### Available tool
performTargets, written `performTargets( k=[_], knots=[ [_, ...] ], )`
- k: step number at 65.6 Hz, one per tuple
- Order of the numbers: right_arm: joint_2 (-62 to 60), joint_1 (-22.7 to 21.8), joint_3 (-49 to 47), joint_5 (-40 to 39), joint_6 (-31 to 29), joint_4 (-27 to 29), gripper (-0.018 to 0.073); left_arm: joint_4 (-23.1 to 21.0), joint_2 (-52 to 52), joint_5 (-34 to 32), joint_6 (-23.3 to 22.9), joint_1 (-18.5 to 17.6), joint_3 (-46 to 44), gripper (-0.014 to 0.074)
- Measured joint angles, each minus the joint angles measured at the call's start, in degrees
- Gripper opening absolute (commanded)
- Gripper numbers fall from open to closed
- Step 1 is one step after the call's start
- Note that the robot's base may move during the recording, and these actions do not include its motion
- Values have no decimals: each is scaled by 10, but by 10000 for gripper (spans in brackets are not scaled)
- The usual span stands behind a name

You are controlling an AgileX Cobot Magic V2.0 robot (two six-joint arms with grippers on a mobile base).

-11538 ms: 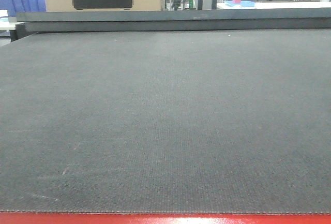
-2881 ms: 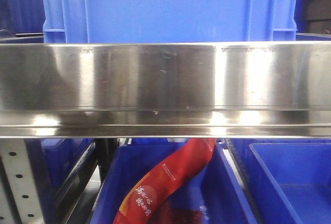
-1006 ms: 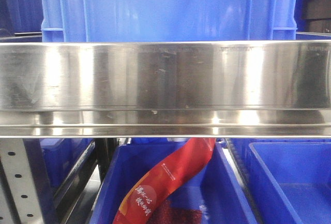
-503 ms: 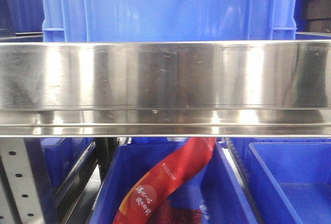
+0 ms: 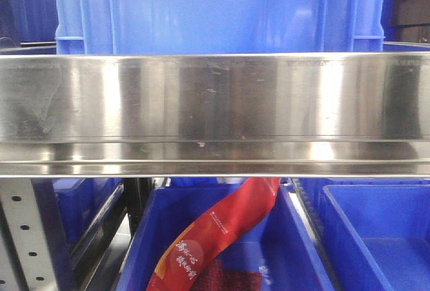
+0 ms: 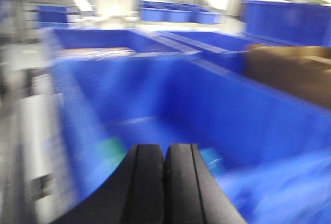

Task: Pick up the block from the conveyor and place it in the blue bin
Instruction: 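Open both grippers to drop the blocks into the blue bins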

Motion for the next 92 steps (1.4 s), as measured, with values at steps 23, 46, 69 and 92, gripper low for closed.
performTargets(
  k=[23,46,69,92],
  knots=[
    [-211,-7,225,0,0,1,-160,0,-239,2,0,94,194,-111],
    [-322,-7,309,13,0,1,-160,-1,-329,17,0,99,240,-111],
    [-329,-7,309,14,0,1,-160,-2,-334,17,0,99,240,-111],
    [-388,-96,372,14,0,-19,-160,-2,-334,17,0,99,240,-111]
  ],
)
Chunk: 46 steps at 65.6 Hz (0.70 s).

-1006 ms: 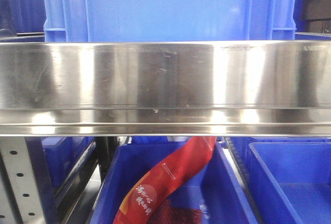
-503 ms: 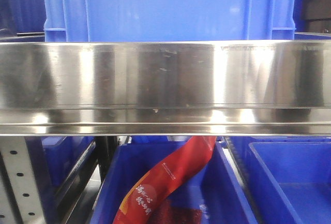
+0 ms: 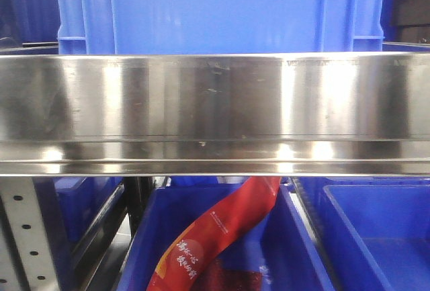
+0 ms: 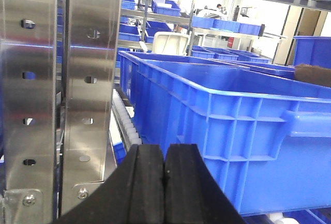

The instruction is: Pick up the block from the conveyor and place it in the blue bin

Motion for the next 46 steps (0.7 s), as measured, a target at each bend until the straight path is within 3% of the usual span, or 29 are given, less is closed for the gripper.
performTargets(
  k=[18,29,46],
  knots=[
    [-107,-93,113,-1,11,-26,-160,0,0,0,0,0,0,-111],
    [-172,-103,167,1,13,-34,-160,0,0,0,0,0,0,-111],
    [-189,-103,169,5,13,-48,-160,0,0,0,0,0,0,-111]
  ],
)
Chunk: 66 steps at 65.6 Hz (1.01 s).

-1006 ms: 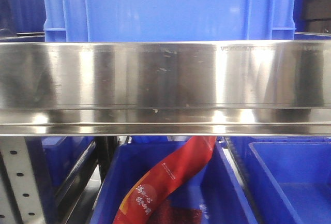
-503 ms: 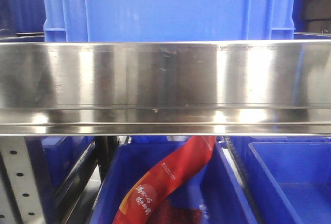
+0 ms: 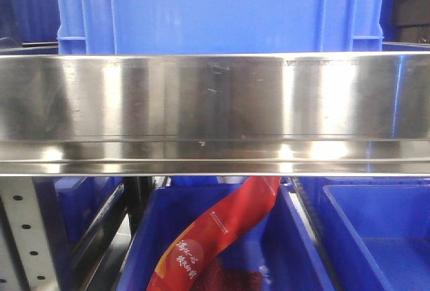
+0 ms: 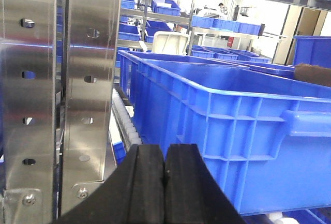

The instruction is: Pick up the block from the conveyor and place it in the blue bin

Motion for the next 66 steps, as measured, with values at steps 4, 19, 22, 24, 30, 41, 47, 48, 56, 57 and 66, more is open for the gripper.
performTargets(
  k=[4,19,22,24,30,41,47,48,56,57,66],
  knots=[
    [0,0,0,0,0,0,-160,0,0,0,0,0,0,-111],
    [0,0,0,1,1,-1,-160,0,0,0,0,0,0,-111],
    [0,0,0,1,1,-1,-160,0,0,0,0,0,0,-111],
    [0,0,0,1,1,-1,-160,0,0,0,0,0,0,-111],
    [0,0,0,1,1,-1,-160,0,0,0,0,0,0,-111],
    [0,0,0,1,1,-1,-160,0,0,0,0,0,0,-111],
    [0,0,0,1,1,-1,-160,0,0,0,0,0,0,-111],
    [0,0,0,1,1,-1,-160,0,0,0,0,0,0,-111],
    [0,0,0,1,1,-1,-160,12,-1,-4,0,4,7,-111],
    [0,0,0,1,1,-1,-160,19,-1,-7,0,5,10,-111],
    [0,0,0,1,1,-1,-160,77,-27,-59,0,42,59,-111]
  ],
)
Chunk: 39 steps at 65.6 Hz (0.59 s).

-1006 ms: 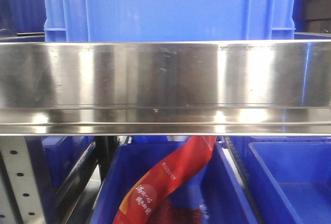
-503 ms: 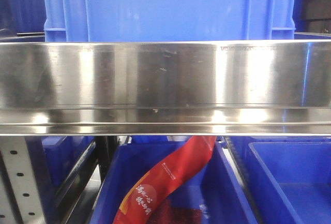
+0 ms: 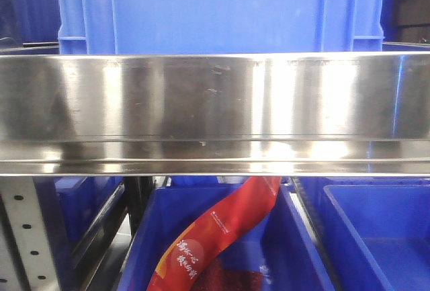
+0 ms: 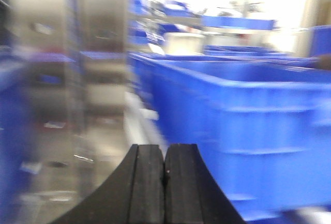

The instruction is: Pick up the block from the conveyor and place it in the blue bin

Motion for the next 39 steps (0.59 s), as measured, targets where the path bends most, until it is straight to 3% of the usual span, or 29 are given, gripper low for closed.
performTargets(
  k=[9,17,39],
  knots=[
    [0,0,0,0,0,0,-160,37,-42,-23,-14,42,61,-111],
    [0,0,0,0,0,0,-160,61,-78,-24,-54,65,109,-111],
    [0,0,0,0,0,0,-160,77,-155,-28,-71,74,193,-111]
  ],
)
